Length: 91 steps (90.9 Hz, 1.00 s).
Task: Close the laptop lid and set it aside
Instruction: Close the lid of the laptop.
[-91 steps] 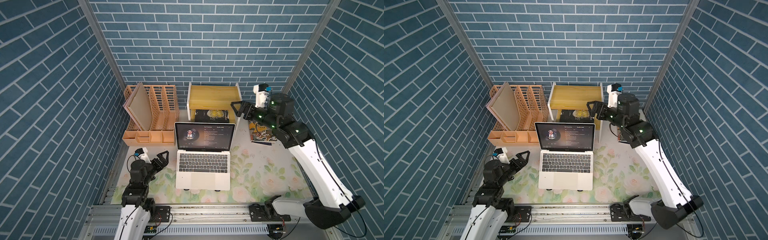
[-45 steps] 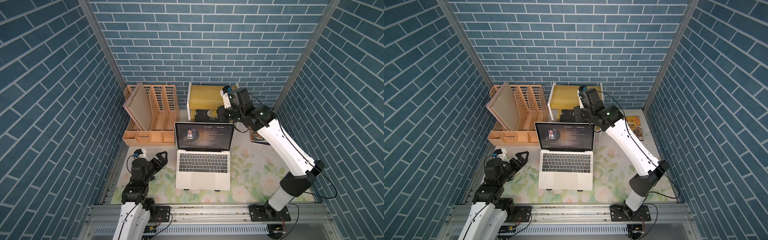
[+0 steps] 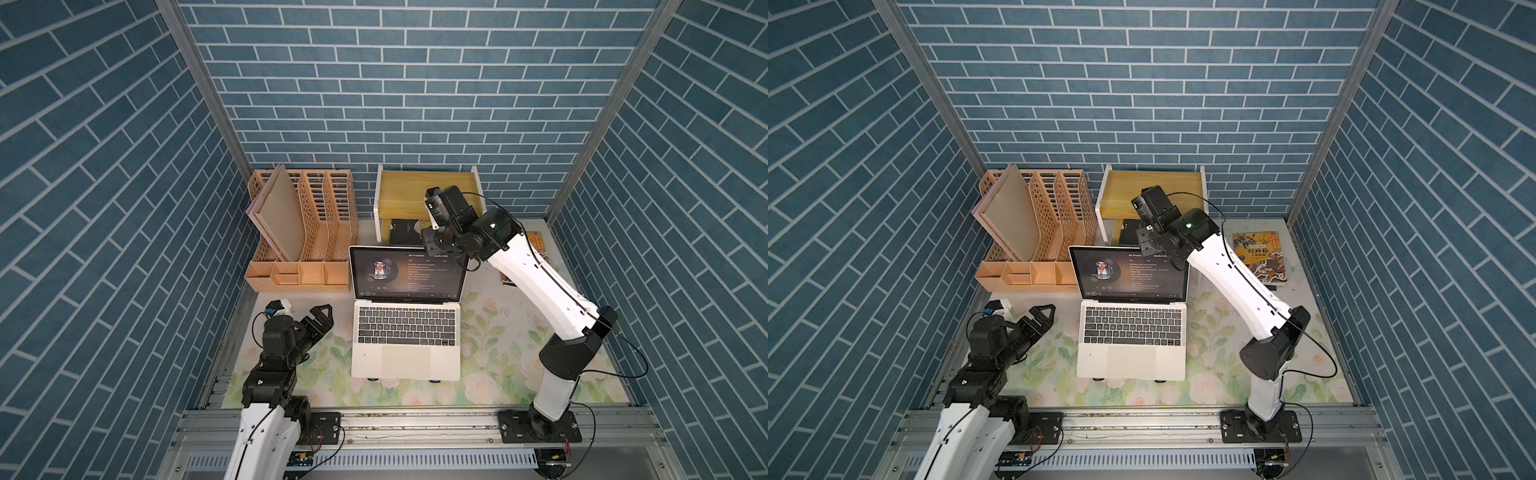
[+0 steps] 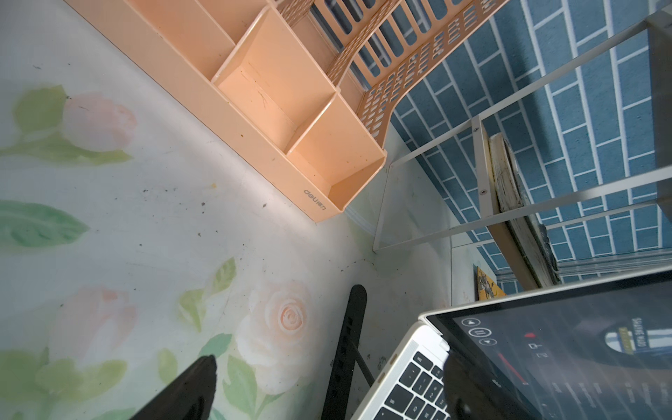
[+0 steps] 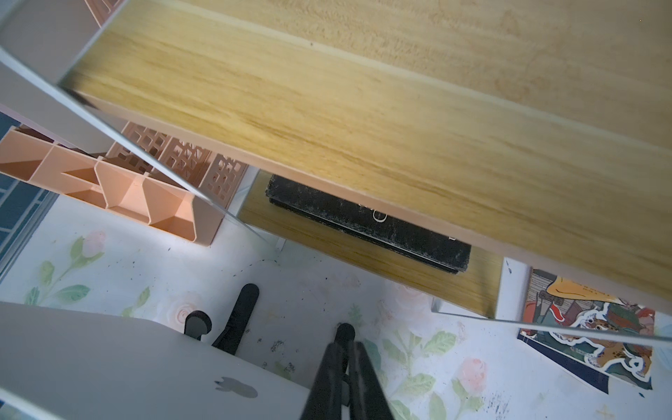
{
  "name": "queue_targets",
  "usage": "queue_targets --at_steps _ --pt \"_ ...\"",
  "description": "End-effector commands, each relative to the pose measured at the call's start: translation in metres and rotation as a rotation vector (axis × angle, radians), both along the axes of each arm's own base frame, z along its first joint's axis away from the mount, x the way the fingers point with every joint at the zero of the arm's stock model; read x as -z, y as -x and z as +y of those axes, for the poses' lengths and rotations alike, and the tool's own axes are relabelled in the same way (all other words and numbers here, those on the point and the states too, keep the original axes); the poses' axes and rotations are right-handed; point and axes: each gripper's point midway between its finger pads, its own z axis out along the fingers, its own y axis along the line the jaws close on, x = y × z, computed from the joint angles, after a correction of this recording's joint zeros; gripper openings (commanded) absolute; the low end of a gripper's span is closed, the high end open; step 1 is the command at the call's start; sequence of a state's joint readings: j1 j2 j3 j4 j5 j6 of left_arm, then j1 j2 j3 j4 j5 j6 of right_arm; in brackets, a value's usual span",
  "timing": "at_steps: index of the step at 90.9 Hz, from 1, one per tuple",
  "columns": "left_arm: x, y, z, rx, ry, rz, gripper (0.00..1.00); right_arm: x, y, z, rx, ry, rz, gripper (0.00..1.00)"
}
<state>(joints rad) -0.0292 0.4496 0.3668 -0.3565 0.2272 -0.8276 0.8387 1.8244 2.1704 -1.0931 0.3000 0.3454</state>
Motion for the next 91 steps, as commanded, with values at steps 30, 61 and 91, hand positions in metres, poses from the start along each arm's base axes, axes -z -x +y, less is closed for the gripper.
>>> queue_targets --at_steps 30,61,91 --pt "-0.018 0.005 0.027 -0.158 -0.037 0.021 1.00 0.007 0.035 0.004 -0.076 0.084 0.038 0.10" --pt "-0.043 0.007 0.026 -0.163 -0.006 -0.044 1.00 0.023 0.067 0.009 -0.157 0.111 0.099 0.10" --pt "-0.070 0.009 0.022 -0.149 0.019 -0.093 1.00 0.029 0.100 0.011 -0.205 0.114 0.130 0.11"
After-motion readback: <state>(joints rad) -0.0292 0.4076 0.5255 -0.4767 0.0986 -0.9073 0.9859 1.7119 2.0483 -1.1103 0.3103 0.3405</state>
